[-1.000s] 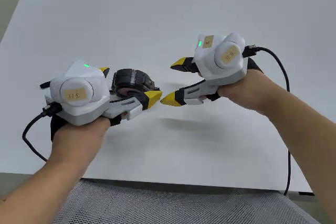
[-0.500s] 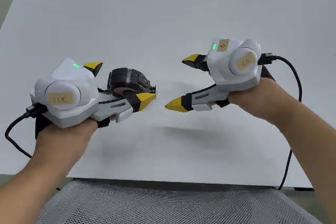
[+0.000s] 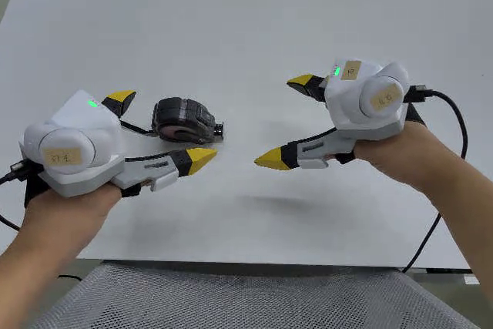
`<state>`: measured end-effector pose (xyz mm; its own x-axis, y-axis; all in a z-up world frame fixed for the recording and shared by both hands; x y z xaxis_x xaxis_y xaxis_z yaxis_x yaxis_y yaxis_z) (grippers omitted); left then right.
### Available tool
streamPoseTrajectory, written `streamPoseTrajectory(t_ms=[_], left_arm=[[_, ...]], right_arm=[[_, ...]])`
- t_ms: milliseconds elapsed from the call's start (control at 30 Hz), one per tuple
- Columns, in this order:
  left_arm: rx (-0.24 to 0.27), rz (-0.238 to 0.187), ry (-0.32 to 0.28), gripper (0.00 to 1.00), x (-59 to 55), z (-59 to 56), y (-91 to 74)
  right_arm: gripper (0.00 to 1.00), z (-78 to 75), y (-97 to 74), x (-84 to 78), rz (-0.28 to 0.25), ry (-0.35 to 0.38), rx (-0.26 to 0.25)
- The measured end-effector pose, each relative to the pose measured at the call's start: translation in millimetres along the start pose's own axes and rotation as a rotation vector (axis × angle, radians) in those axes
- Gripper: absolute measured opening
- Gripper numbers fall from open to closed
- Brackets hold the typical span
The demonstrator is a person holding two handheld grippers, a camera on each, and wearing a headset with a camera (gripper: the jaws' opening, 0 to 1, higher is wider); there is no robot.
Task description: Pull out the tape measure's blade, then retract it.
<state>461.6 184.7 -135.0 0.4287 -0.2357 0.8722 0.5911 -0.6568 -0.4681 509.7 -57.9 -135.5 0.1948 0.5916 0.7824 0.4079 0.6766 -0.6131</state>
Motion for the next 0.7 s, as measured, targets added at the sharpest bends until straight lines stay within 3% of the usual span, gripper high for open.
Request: streamPoseTrajectory(t_ms=[300, 700], left_arm=[[-0.024, 0.023, 0.043, 0.97, -1.9, -0.9, -8.9], [-0.049, 0.059, 0.073, 0.96, -5.7, -1.9, -21.7]], right_arm=[[0.85, 3.3, -15.1, -8.6, 0.014, 0.032, -0.027], [0.84, 5.3, -38.1, -20.2, 0.015, 0.060, -0.075]])
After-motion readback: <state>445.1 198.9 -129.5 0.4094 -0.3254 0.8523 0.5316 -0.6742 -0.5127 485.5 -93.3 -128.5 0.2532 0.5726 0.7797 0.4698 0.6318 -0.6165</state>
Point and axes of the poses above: the centre of the closed fingertips' face, and the gripper's own axes: y roughly forward along the fingers, z roughly to its left, x roughly out of its top, the point moved 9 cm from there along -y, roughly backward along the fingers, and after that the axes turned 11 degrees about -x, right-handed, at the moved point
